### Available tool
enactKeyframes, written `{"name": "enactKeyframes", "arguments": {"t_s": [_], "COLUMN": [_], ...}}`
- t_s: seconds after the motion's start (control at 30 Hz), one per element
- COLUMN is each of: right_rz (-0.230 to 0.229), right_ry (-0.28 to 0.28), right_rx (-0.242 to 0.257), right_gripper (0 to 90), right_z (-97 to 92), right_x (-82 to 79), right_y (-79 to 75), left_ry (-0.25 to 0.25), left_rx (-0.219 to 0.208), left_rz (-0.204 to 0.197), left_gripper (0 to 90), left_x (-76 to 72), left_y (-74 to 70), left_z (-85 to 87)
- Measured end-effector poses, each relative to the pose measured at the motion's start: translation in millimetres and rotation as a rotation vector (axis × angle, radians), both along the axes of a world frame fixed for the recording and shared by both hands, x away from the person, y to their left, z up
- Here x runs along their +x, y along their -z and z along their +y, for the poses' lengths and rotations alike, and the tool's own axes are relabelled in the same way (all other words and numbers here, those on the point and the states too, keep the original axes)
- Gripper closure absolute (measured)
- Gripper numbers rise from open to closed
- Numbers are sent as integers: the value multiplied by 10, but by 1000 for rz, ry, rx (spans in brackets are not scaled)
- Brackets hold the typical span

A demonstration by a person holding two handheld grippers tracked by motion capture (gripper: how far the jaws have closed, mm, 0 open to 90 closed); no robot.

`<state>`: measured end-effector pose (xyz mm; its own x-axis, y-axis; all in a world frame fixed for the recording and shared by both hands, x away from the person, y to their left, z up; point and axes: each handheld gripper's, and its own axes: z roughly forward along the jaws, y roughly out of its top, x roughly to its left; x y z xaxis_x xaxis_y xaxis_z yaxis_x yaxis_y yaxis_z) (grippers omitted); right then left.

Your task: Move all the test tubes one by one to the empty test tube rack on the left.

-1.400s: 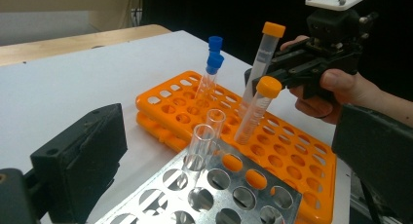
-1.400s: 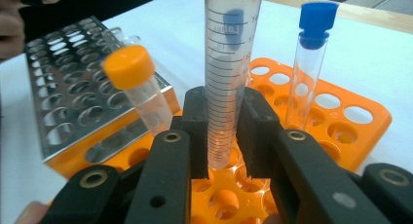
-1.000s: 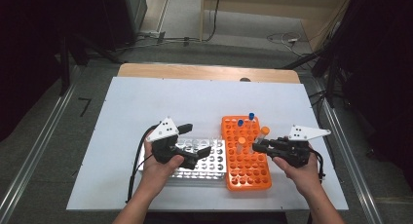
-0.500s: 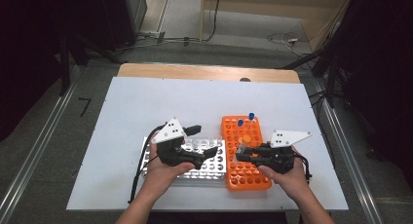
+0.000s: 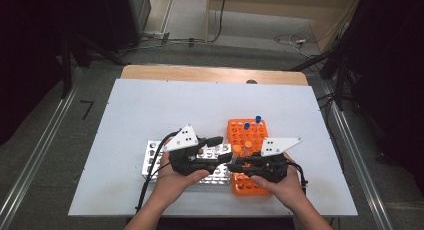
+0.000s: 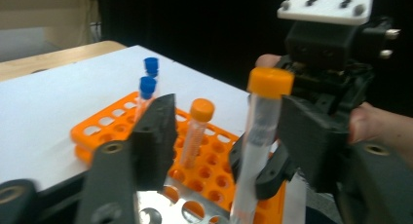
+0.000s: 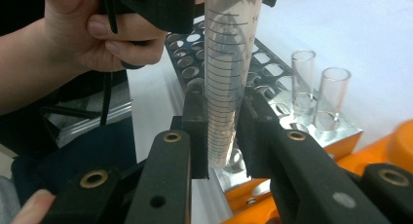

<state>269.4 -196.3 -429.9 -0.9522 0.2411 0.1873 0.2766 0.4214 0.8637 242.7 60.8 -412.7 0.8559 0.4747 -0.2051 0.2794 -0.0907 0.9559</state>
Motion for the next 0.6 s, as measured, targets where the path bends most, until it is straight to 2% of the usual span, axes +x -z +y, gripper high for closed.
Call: {"name": "enactKeyframes", "arguments": {"t_s": [0.23, 0.37, 0.47, 0.6], "right_rz": [10, 9, 6, 9], "right_ry": [-16, -28, -38, -38], "right_rx": [0, -4, -6, -8], "right_gripper": [732, 732, 732, 732], "right_z": [75, 121, 146, 157], "right_x": [-20, -45, -51, -52], "right_y": [2, -2, 4, 10], "left_ry": [67, 88, 89, 85], "left_rx": [-14, -15, -8, 2], "left_rz": [-7, -11, -13, -27], "left_gripper": [564, 638, 690, 701], "left_x": [-20, -25, -29, -31], "left_y": [-19, -19, -16, -18], "left_z": [-59, -85, -95, -94]}}
